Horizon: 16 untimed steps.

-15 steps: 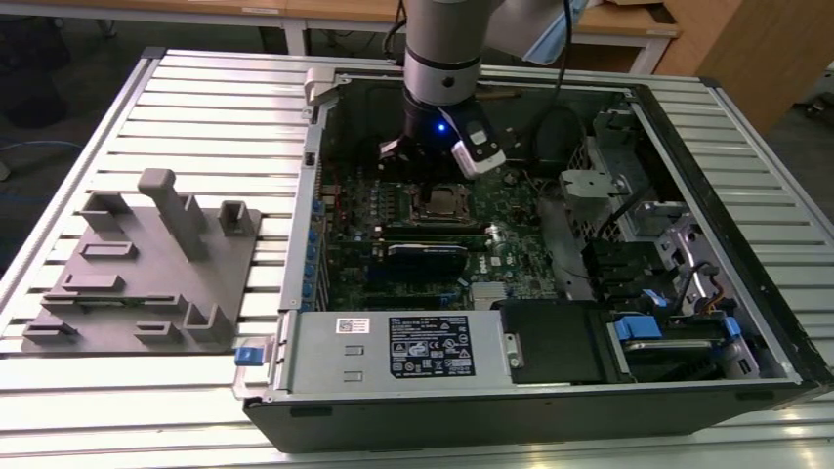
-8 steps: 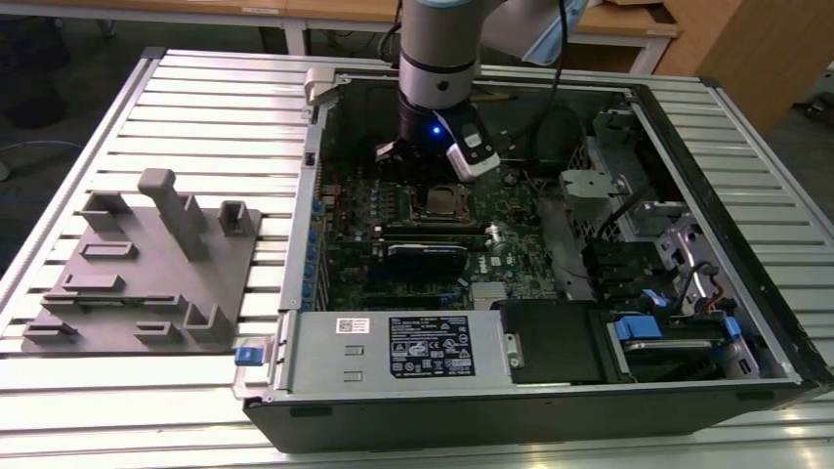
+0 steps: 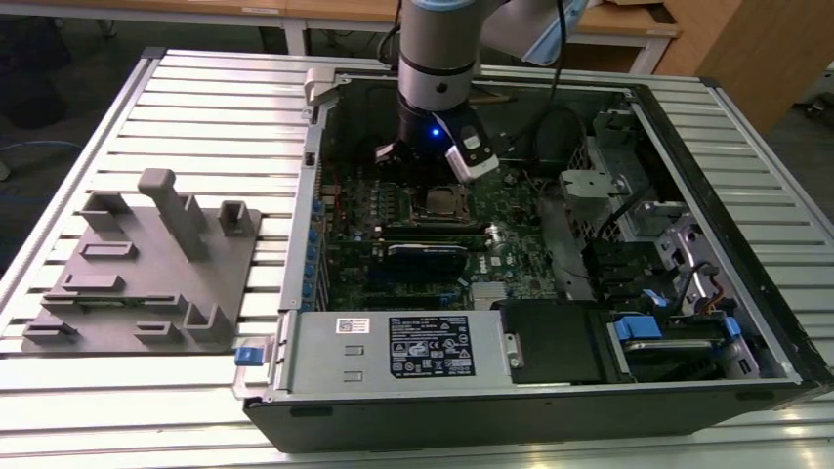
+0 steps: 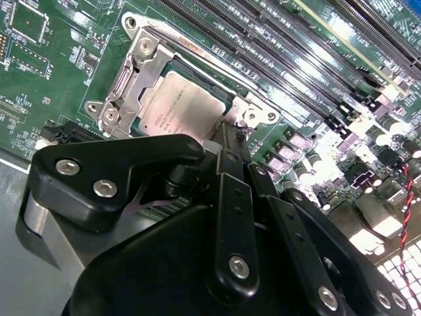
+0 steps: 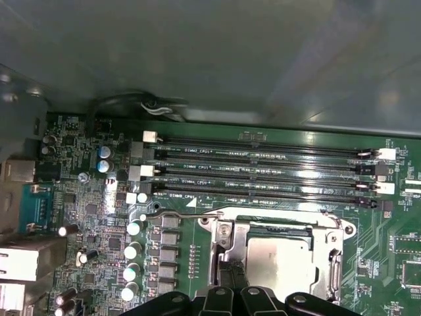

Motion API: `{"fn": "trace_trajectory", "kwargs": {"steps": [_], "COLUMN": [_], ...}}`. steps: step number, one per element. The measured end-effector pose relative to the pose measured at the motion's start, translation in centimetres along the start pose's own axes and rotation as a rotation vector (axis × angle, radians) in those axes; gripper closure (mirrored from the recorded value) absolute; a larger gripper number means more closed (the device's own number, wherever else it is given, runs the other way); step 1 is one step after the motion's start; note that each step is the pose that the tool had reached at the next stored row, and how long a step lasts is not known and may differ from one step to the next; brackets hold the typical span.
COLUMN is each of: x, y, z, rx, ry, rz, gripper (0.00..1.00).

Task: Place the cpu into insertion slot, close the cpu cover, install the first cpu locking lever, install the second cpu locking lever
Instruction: 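Close the cpu cover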

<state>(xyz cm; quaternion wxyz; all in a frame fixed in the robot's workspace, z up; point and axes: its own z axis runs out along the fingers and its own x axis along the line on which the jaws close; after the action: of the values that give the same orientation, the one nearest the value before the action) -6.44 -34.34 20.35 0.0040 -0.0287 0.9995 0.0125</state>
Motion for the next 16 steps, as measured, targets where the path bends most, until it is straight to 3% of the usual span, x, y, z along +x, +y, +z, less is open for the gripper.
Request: {"fn": "trace_trajectory", "kwargs": {"steps": [16], "x": [0.02], "y": [-0.01], "z": [0.4], "rx": [0.0], "ry": [-0.0001], "rz": [0.0], "gripper": [0.9]}}
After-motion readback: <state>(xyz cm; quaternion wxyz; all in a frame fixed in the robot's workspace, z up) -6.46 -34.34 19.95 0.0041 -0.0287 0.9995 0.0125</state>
